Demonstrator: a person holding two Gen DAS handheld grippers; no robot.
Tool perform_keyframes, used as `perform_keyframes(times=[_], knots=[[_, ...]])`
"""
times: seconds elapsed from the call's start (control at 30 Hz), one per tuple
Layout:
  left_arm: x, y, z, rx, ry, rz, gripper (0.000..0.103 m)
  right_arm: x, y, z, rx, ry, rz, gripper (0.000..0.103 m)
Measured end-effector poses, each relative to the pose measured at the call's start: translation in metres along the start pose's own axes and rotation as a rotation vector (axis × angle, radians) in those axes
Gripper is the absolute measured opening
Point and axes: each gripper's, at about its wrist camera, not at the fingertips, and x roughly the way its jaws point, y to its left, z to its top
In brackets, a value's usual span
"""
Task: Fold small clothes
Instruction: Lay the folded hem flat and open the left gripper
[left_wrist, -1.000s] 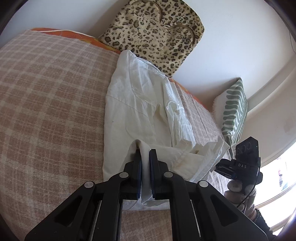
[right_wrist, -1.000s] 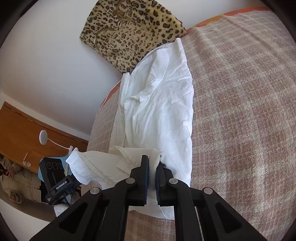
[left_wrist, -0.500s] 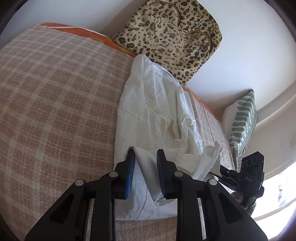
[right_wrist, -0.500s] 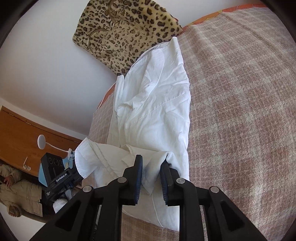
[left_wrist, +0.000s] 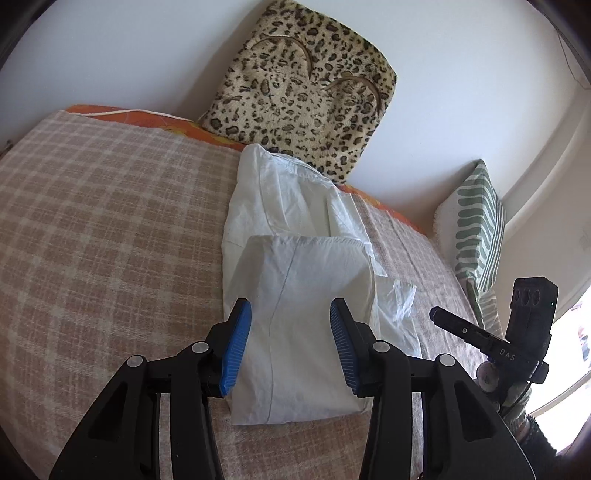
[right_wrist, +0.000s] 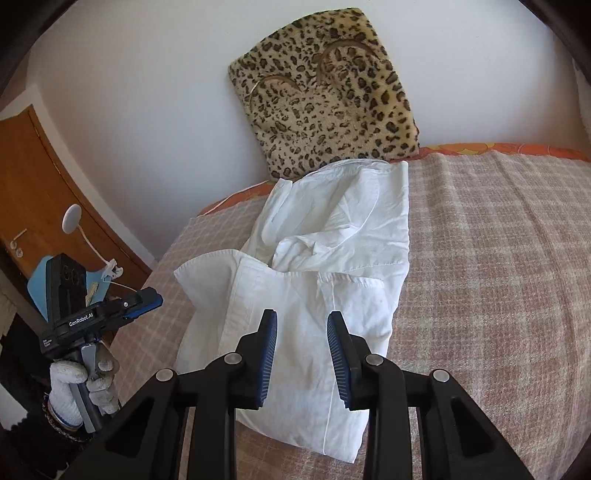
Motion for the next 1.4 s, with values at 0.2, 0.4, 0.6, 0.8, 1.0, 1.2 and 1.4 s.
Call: perform_keyframes(times=[0.2, 0.4, 0.6, 0.8, 1.0, 1.2, 1.4], knots=[[0.043, -0.019, -0.015, 0.080, 0.108, 0.000, 0.042, 0.049, 0.021, -0.015, -0.056, 0.137, 0.056, 0.028], [0.066, 0.003, -0.014, 0.047, 0.130, 0.148, 0.040, 0.049, 0.000, 0.000, -0.077, 0.077, -0.240, 0.026], [0.047, -0.023, -0.011, 0.106, 0.045, 0.050, 0.040, 0.025, -0.033, 0.008, -0.049, -0.007, -0.316, 0.066], [0.063, -0.036, -0.012, 0.133, 0.066, 0.018, 0.038, 0.047, -0.073, 0.006, 0.167, 0.079, -0.100, 0.021], [0.077, -0.028, -0.013, 0.159, 0.091, 0.097, 0.038, 0.004, -0.032, 0.013, 0.005, -0.073, -0.075, 0.002], [0.079, -0.038, -0.013, 0.168, 0.069, 0.074, 0.038, 0.021, -0.049, 0.012, 0.031, -0.025, -0.171, 0.002], [0.099, -0.032, -0.007, 0.190, 0.102, 0.158, 0.038, 0.036, -0.059, 0.007, 0.008, 0.034, -0.229, 0.008]])
